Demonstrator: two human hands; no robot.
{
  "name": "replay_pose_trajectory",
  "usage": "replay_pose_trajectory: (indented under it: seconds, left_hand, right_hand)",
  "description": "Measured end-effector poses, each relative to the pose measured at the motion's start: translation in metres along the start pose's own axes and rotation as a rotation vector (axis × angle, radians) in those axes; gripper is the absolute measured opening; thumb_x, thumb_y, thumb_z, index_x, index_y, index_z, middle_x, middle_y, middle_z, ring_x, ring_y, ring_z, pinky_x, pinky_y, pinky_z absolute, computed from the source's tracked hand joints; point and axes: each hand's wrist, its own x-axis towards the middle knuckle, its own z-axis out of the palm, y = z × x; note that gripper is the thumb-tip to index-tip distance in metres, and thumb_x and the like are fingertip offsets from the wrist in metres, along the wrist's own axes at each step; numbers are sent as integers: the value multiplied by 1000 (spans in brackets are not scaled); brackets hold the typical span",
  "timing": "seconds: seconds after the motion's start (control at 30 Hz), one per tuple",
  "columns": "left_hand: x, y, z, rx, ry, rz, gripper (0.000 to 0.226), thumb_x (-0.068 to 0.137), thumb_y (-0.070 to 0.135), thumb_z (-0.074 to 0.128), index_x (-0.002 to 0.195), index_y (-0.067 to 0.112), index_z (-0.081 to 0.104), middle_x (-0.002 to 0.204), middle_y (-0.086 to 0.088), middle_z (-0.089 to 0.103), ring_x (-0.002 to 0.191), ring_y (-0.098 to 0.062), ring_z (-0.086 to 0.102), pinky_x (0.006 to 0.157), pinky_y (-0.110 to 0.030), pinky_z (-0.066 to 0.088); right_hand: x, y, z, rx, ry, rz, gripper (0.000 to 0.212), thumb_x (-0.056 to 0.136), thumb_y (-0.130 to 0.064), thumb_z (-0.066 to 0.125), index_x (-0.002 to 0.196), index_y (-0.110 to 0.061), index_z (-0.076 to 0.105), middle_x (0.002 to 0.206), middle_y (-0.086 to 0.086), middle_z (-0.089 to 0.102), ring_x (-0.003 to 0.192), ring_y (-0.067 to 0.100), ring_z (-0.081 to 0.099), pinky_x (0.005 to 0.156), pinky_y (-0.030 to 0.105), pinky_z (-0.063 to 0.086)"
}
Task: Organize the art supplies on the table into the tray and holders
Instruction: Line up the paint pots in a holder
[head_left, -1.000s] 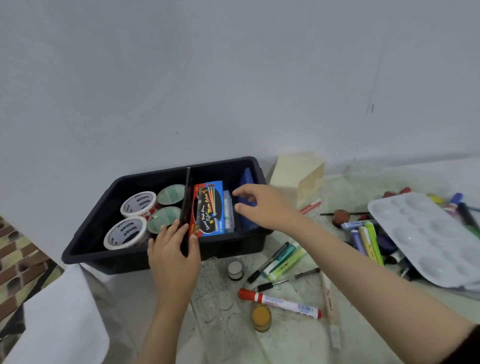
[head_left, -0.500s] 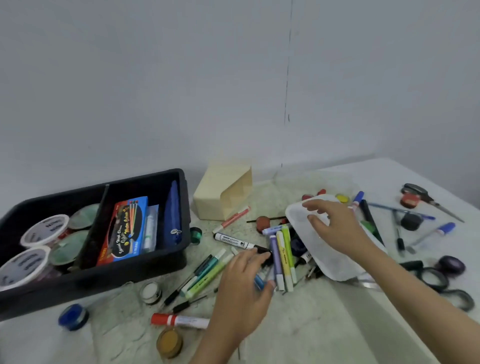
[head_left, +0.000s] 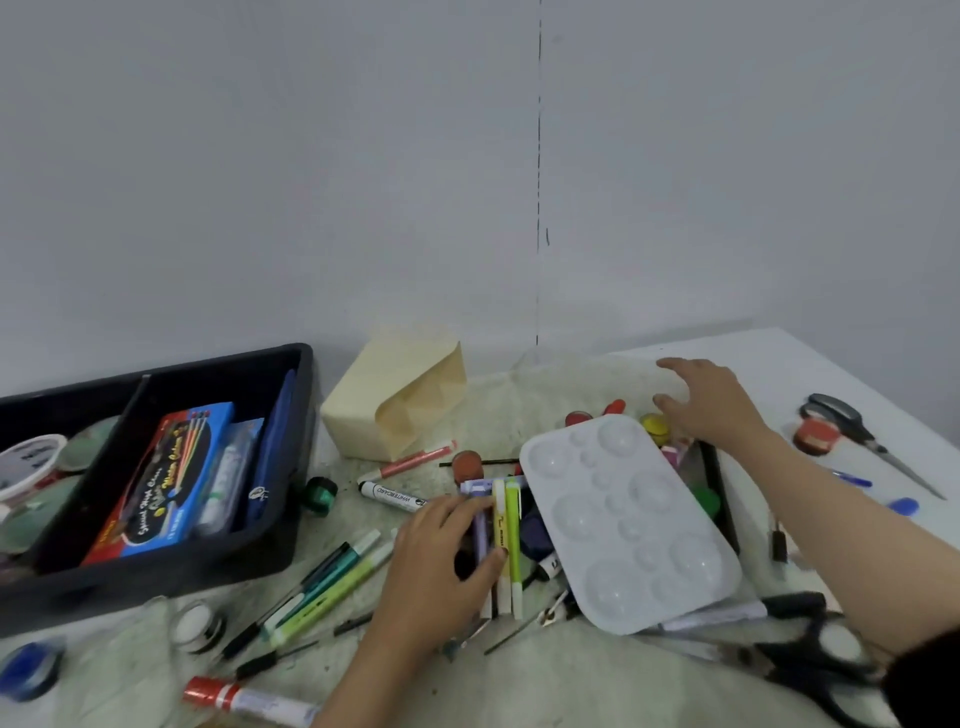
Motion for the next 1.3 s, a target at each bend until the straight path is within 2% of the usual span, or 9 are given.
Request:
replay_pose_trajectory:
  seconds: [0.17,0.23,0.37,0.67,0.83,0.97,1.07,1.23,1.3]
  left_hand:
    - [9,-2,3,-21,56,-18,59,74,65,36,125,41,50,118,27,43,113,4,35,96,-21,29]
    - [10,-2,4,-26,65,-27,57,73,66,37,124,43,51,118,29,42,112,7,33,94,-19,26]
    - [10,-1,2,-52,67,-49,45,74,63,43,118,55,40,118,38,37,112,10,33,93,-15,26]
    - [22,10,-15,-127,218,-15,52,80,43,56,128,53,37,133,19,42,122,3,33,102,-28,30]
    - [22,24,-30,-16,372,73,79,79,52,60,144,51,14,151,13,15,133,3,15,102,-38,27]
    - [15,39,-44,85,451,243,95,72,63,57,148,41,5,158,7,-4,144,-7,-1,106,-50,20]
    - [-1,51,-51,29,398,293,96,71,64,59,148,41,6,152,27,6,139,6,10,110,-35,23]
    - [-39,64,-52,-34,340,299,86,69,66,63,140,31,29,137,38,24,126,17,26,103,-2,20]
    - [-55,67,-50,-69,311,257,85,64,70,66,135,40,31,132,40,32,121,18,31,99,-2,27]
  right_hand:
    - [35,11,4,-123,-238,-2,82,77,-48,67,147,-32,27,154,9,26,140,30,25,111,41,25]
    - [43,12,4,-153,-249,-31,87,71,-51,68,146,-35,27,149,9,36,134,30,34,105,39,31]
    - [38,8,-4,3,-151,-103,78,75,-39,75,141,-35,35,136,11,50,123,30,44,98,36,35]
    - [-3,-20,-63,644,-25,-145,38,90,-47,53,128,-47,45,140,-8,44,120,15,44,95,30,35]
    - [-31,-34,-98,813,-257,-46,27,87,-52,52,114,-47,54,106,4,68,72,20,59,66,29,43]
    - [-55,-35,-108,782,-525,-21,46,74,-60,57,118,-46,53,97,9,73,74,26,55,62,29,44]
    - [-77,-34,-111,808,-611,-2,46,79,-53,58,123,-40,54,103,6,70,84,24,57,60,29,43]
    - [-104,-30,-105,721,-595,38,52,78,-63,45,120,-33,55,99,6,72,54,18,59,55,29,41]
    - [-113,-27,-99,700,-560,45,55,74,-73,35,114,-41,56,103,5,71,72,26,68,59,30,46]
